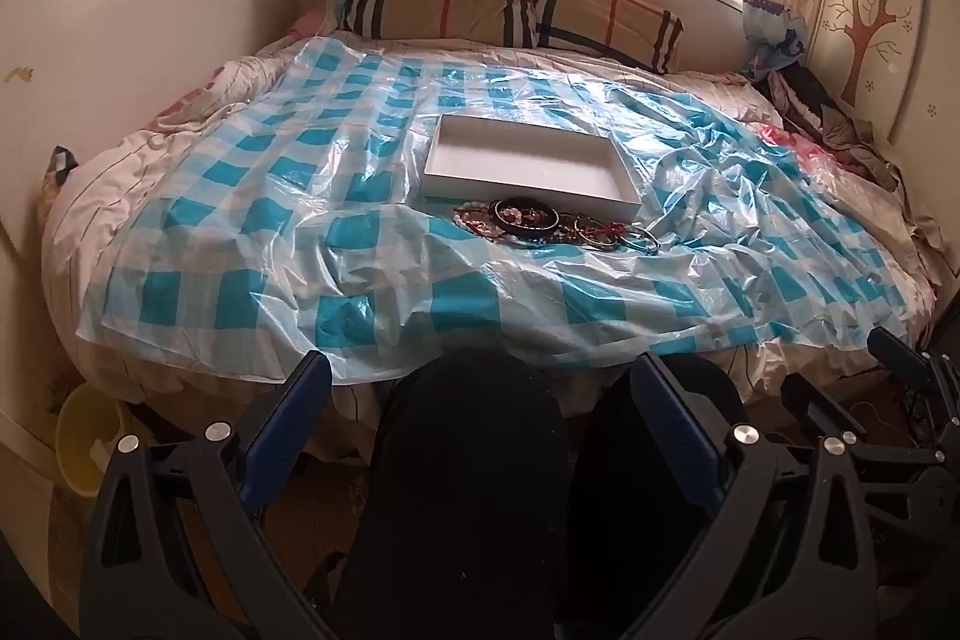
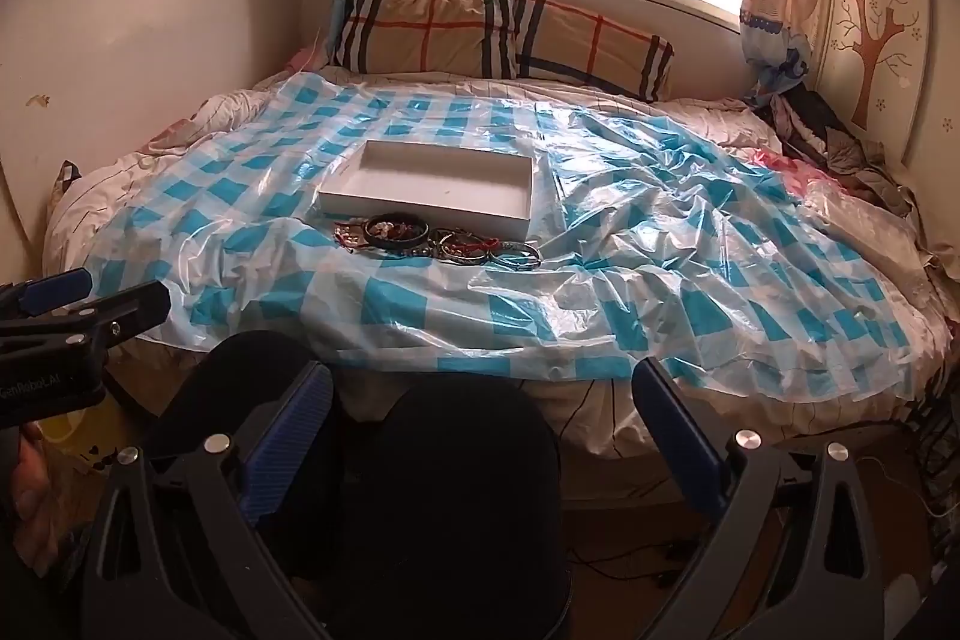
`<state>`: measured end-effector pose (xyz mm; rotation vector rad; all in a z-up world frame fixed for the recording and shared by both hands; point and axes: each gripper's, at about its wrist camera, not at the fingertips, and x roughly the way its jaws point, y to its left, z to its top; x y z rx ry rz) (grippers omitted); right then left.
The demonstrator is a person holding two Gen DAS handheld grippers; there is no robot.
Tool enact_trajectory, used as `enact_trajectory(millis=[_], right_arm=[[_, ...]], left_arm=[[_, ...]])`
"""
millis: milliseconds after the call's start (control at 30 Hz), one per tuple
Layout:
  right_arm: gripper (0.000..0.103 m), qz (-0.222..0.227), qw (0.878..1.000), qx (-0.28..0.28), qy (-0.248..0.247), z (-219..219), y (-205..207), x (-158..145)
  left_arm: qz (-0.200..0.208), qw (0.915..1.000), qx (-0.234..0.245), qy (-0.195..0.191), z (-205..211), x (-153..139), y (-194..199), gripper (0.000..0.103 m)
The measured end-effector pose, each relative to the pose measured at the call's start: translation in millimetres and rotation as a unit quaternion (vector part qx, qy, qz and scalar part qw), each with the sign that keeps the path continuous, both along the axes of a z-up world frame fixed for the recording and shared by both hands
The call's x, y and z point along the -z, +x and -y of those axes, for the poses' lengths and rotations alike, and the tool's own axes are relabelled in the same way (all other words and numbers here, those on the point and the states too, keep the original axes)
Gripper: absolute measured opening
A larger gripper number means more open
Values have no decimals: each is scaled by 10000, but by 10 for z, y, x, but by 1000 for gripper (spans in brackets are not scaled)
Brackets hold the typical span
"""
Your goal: Organize jewelry
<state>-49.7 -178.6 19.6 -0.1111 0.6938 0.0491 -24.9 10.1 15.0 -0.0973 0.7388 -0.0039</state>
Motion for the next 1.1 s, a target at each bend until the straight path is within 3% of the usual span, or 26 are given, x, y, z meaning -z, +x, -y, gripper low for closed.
enact_trajectory(millis=[167,500,1100], right_arm=[[96,-59,10000,-12,-67,-58,6,-21],[96,-48,10000,-4,-54,-67,-20,-39],[96,-36,10000,-10,-18,-60,-64,-68]], left_arm=[[260,9996,-73,108,-86,-14,-67,95],[274,9984,213,455,33,-106,-100,95],[378,9965,191,724,119,-182,-200,95]])
